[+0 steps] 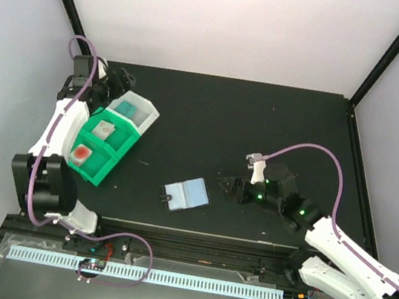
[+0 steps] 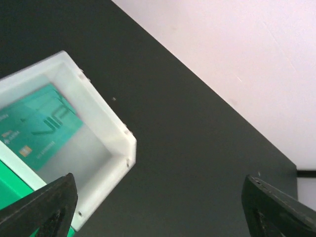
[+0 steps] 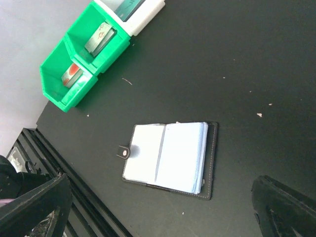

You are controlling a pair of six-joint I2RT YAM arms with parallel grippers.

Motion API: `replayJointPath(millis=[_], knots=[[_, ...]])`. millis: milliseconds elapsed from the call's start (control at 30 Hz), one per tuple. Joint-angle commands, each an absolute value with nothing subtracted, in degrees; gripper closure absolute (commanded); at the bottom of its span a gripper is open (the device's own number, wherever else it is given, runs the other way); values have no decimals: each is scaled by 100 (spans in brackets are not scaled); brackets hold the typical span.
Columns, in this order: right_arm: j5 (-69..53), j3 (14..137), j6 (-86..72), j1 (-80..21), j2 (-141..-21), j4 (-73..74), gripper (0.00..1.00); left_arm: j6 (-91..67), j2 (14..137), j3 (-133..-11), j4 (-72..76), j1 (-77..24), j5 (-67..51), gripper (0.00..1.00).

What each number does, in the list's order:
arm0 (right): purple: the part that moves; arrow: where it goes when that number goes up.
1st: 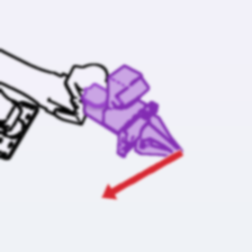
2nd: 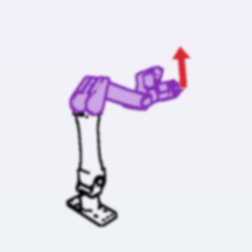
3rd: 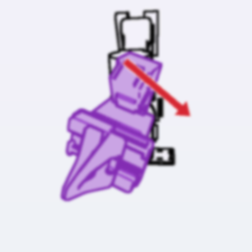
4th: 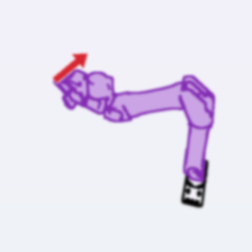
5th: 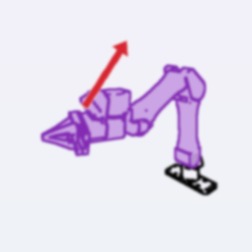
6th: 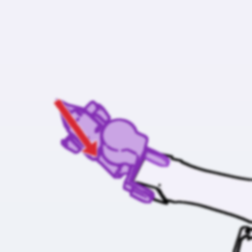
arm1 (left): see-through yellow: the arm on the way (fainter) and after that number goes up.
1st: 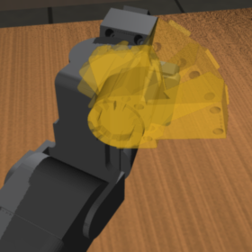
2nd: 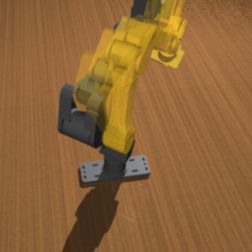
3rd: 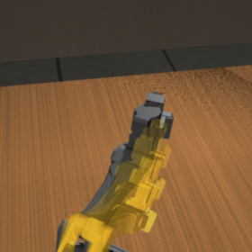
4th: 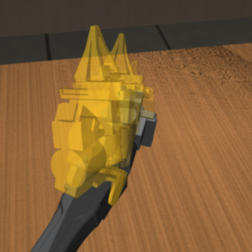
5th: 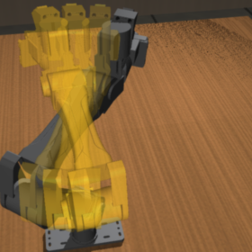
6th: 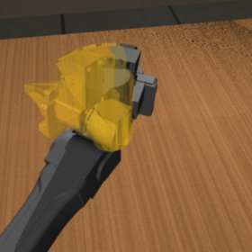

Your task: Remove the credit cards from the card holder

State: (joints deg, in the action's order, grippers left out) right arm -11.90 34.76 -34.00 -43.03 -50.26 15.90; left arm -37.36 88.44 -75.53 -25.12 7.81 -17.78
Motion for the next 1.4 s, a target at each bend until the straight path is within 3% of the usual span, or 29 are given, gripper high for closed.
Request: replayJointPath(millis=[0,233,467,667,967,1367], knots=[[-1003,3728,-3256,-4286,-4948,1890,0,-3381,8180,-7208,-3016,552,-2342,4],[-795,3924,-3252,-4288,-4823,2323,0,-3060,6425,-5952,-2968,341,-2945,1],[323,3947,-3647,-4281,-4246,2471,0,-2733,4877,-4823,-2970,98,-3686,1],[1222,4522,-3593,-4285,-3804,3147,0,-2585,4139,-4558,-3026,-940,-3653,1],[762,4930,-3364,-4287,-3329,3083,0,-2748,3538,-4209,-2444,-2364,-3464,1],[268,4732,-3485,-4282,-3298,3104,0,-2812,3026,-4041,-2192,-2435,-3175,1]])
